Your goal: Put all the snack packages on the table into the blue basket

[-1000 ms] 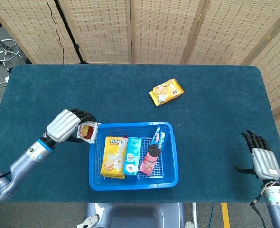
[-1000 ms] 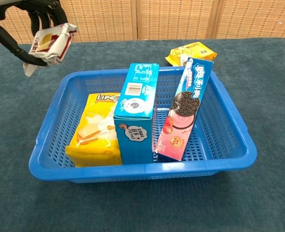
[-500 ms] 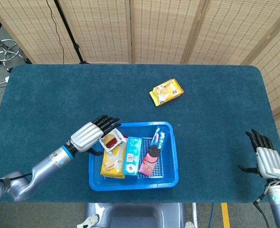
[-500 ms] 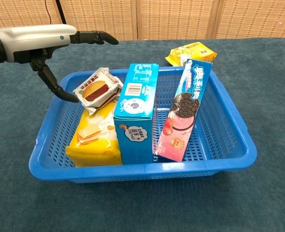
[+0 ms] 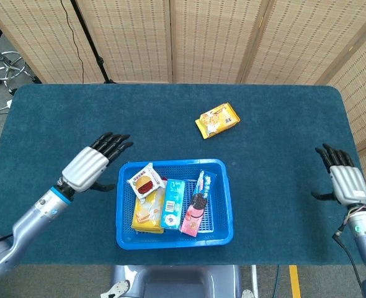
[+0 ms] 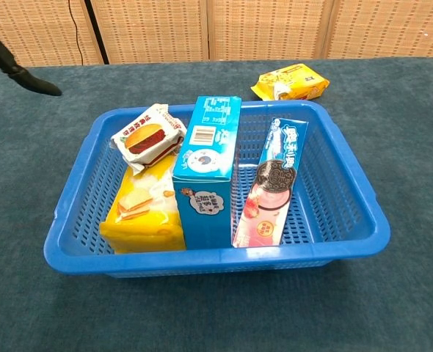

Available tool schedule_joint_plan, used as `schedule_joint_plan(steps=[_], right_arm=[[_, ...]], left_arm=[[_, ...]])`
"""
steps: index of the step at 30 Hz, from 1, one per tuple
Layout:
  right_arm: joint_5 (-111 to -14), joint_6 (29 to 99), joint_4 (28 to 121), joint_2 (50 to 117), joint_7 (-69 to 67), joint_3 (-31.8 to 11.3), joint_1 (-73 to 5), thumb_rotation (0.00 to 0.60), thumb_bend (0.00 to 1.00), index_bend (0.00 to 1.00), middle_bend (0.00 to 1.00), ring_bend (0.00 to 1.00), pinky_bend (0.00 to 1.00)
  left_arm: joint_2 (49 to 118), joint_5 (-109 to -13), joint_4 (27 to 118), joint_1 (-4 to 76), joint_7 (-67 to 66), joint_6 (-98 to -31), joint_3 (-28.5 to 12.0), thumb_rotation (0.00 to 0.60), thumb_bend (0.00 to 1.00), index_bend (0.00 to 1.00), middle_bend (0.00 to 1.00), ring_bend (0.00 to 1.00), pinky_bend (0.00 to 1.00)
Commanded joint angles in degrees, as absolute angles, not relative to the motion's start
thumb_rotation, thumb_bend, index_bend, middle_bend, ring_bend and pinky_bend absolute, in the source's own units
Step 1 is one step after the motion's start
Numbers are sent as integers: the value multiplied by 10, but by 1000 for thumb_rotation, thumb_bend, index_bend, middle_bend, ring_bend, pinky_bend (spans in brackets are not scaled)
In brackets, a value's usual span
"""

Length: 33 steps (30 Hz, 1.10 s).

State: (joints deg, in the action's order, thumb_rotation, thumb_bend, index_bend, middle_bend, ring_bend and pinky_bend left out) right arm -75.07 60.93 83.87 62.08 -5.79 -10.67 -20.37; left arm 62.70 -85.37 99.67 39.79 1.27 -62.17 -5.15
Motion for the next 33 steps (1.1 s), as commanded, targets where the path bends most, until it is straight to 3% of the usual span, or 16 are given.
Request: schedule_joint_plan(steps=[1, 9, 16, 33], right_arm=[[-789, 535, 768, 631, -112, -132, -285, 600, 0, 0, 0, 0, 0], [-839, 480, 672, 685, -179, -139, -379, 600, 0, 0, 0, 0, 0], [-870, 430, 579, 757, -217, -132, -465, 600, 0, 0, 0, 0, 0], [-909, 332, 312, 945, -343, -83, -611, 600, 0, 0, 0, 0, 0]], left_arm=[[579, -803, 1039, 336, -60, -679, -39, 600, 0, 0, 0, 0, 0], [572, -746, 1078, 268, -128, -751, -30, 600, 0, 0, 0, 0, 0], [604, -719, 1089, 220, -183, -818, -28, 600, 0, 0, 0, 0, 0], [637, -724, 1057, 185, -167, -832, -34, 600, 0, 0, 0, 0, 0]])
